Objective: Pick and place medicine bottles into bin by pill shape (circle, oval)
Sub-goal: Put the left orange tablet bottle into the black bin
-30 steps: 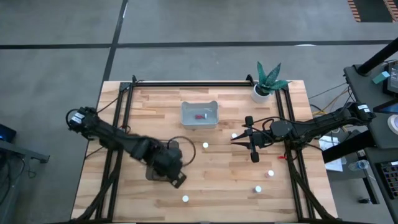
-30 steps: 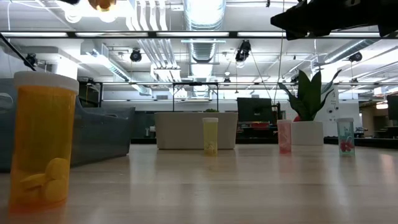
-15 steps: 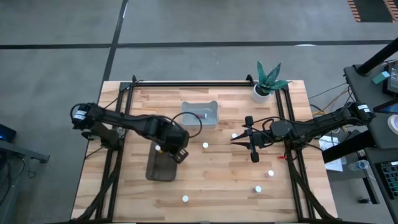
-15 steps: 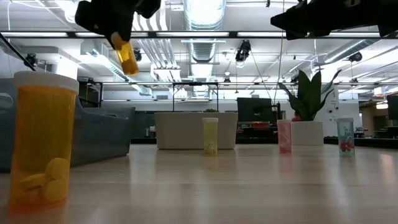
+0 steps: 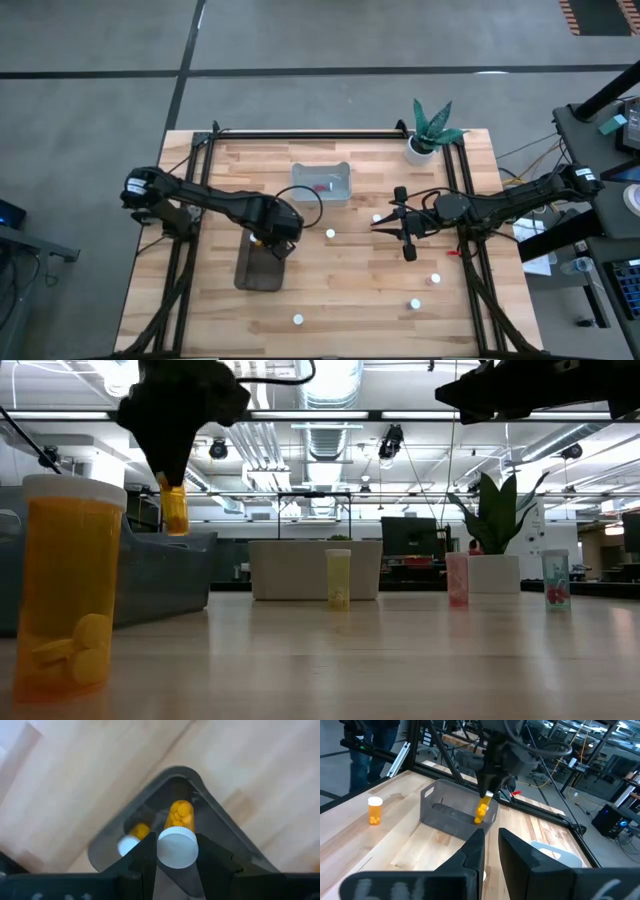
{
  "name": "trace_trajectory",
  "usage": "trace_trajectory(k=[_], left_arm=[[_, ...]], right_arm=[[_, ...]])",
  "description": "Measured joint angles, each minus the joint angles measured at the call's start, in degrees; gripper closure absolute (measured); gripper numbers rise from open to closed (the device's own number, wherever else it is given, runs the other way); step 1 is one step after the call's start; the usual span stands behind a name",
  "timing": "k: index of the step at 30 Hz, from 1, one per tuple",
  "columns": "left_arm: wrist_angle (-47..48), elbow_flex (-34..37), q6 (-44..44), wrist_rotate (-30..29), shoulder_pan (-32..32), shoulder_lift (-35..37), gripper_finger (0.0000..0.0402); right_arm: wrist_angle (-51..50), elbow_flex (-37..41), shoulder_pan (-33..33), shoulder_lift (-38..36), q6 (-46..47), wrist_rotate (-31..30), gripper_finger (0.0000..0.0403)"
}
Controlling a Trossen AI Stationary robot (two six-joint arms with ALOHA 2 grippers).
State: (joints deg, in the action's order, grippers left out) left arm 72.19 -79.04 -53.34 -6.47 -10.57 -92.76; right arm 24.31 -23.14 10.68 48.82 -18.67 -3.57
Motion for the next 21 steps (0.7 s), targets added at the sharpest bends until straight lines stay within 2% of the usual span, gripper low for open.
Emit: trace_trajectory(k=[11, 21], left_arm=[[-0.14, 0.19, 5.7, -0.61, 0.0, -8.0, 0.0303], [-0.11, 0.19, 6.31, -1.56, 0.0, -11.79, 0.0303]], right_arm=[[-0.13, 0.0, -0.02, 0.0, -0.38, -1.01, 0.0355], [-0.46, 0.0, -0.02, 0.02, -0.4, -1.07, 0.0355]])
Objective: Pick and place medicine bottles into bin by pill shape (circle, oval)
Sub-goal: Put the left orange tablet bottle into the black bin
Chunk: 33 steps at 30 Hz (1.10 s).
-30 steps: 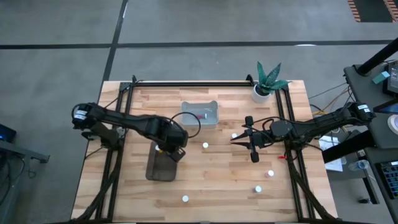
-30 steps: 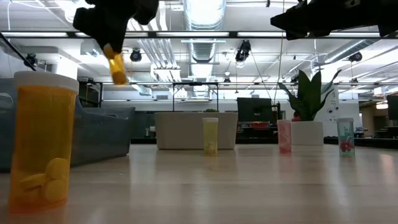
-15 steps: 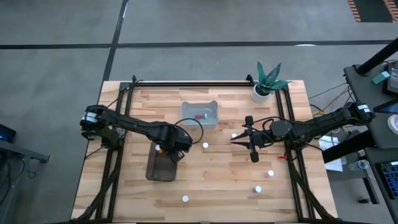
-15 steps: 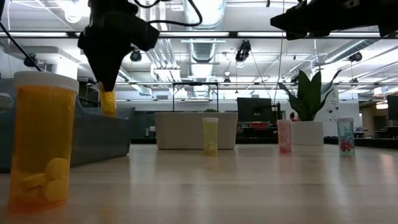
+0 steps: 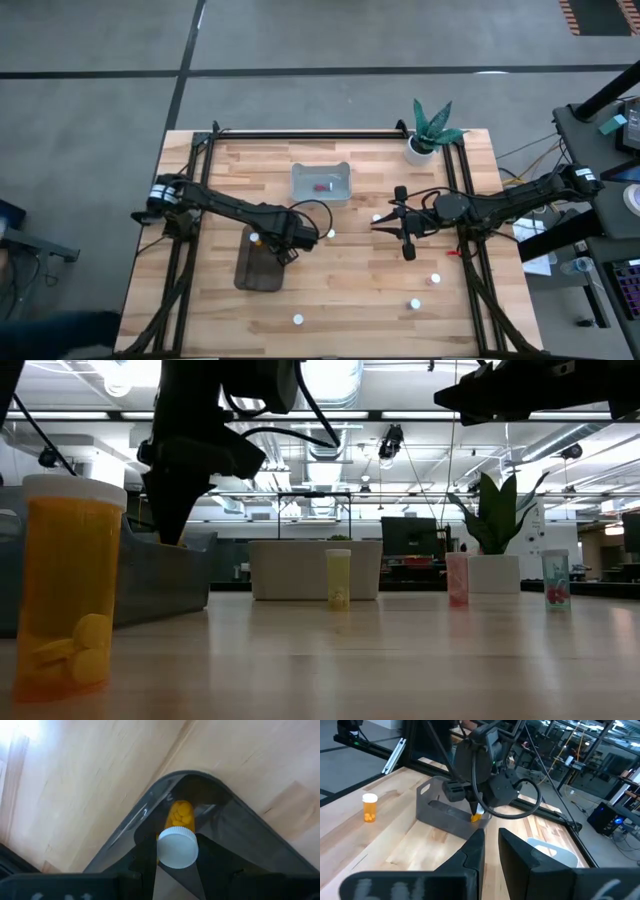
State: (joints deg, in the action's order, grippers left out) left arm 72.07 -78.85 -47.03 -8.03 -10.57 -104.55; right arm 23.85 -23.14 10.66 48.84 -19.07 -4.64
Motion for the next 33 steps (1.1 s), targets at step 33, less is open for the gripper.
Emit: trace_trajectory(k=[33], left_arm=[[-0.97, 0.5, -0.61, 0.42, -0.39, -0.35, 0.0271]], right_arm=[[-0.12, 0.0, -0.2, 0.0, 0.07, 0.0, 0.0355]])
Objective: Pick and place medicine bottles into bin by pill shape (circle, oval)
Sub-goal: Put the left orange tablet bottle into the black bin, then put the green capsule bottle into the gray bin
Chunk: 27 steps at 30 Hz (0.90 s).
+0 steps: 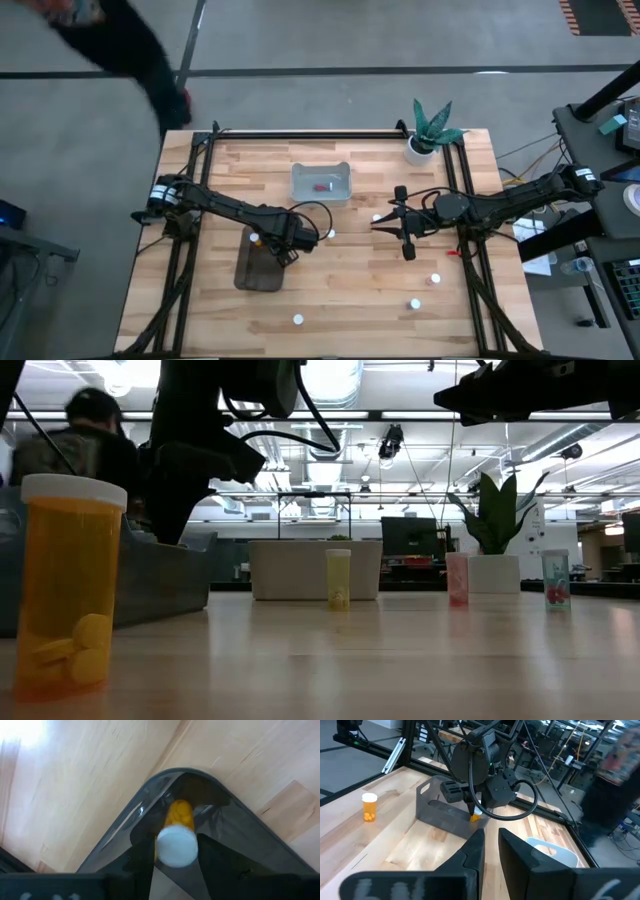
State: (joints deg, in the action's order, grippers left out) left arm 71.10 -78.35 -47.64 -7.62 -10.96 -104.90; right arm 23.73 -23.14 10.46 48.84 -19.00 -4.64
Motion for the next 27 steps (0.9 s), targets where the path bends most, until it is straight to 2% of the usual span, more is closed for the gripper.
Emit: trace_trajectory(k=[19, 27], left_arm=[[0.89, -1.35, 0.02, 0.01, 0.0, 1.84, 0.0257], [4.27, -4.81, 0.0, 0.83, 0.0, 3.87, 0.0257]], right_arm=[[0.04, 0.0, 0.0, 0.0, 0.35, 0.01, 0.0355], [0.17, 0.0, 0.0, 0.0, 0.56, 0.02, 0.0355]])
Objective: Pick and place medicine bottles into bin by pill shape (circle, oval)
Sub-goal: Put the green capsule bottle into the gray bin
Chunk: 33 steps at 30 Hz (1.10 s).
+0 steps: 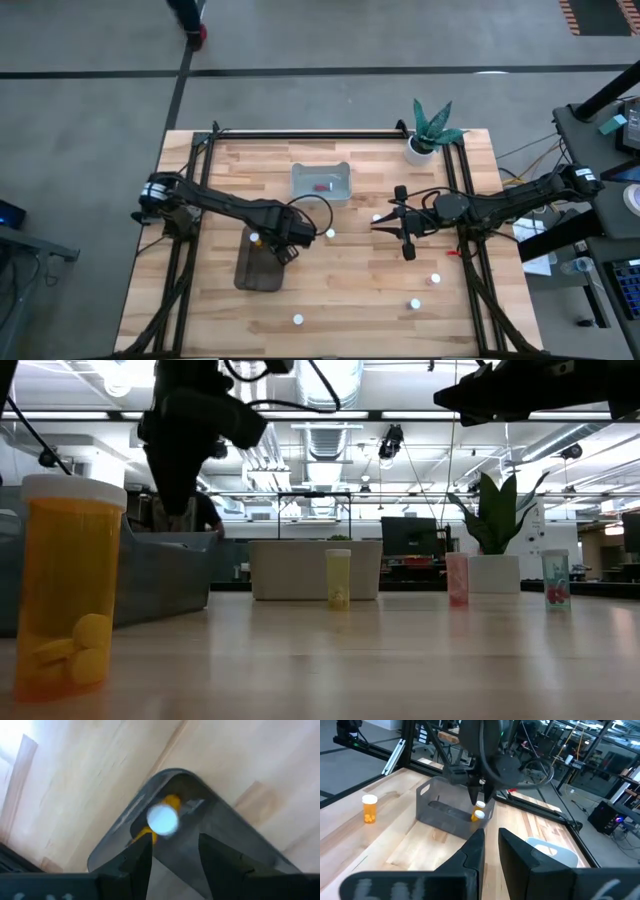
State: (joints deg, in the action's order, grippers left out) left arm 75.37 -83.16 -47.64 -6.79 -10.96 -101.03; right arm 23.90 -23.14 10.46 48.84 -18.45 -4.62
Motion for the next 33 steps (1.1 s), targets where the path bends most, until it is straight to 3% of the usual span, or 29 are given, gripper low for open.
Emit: trace_trajectory(k=[4, 8, 12, 17, 22, 33], left_arm=[[-0.2, -2.33, 0.56, 0.34, -0.4, 1.01, 0.0257], [-5.37, -3.21, 6.58, -2.51, -2.04, 3.19, 0.0257], [-18.63, -2.09, 20.2, -6.97, -4.76, 5.81, 0.0257], [-38.47, 1.6, 42.52, -7.46, -8.9, 8.89, 0.0259], [-53.95, 8.69, 56.27, -7.52, -10.24, 14.07, 0.0273], [-81.81, 30.78, 66.37, -13.24, -7.83, 30.51, 0.0293]], right_arm=[[-0.02, 0.0, 0.0, 0.0, 0.01, 0.0, 0.0355], [-0.02, 0.0, 0.0, 0.0, 0.37, -0.02, 0.0355], [0.01, 0.0, 0.0, 0.0, 0.7, -0.02, 0.0355], [0.44, 0.0, 0.0, 0.0, 3.7, -0.13, 0.0355], [-0.41, 0.0, 0.0, 0.15, 9.52, -0.5, 0.0355], [-3.97, -0.36, 0.02, 0.33, 29.66, -0.5, 0.0355]])
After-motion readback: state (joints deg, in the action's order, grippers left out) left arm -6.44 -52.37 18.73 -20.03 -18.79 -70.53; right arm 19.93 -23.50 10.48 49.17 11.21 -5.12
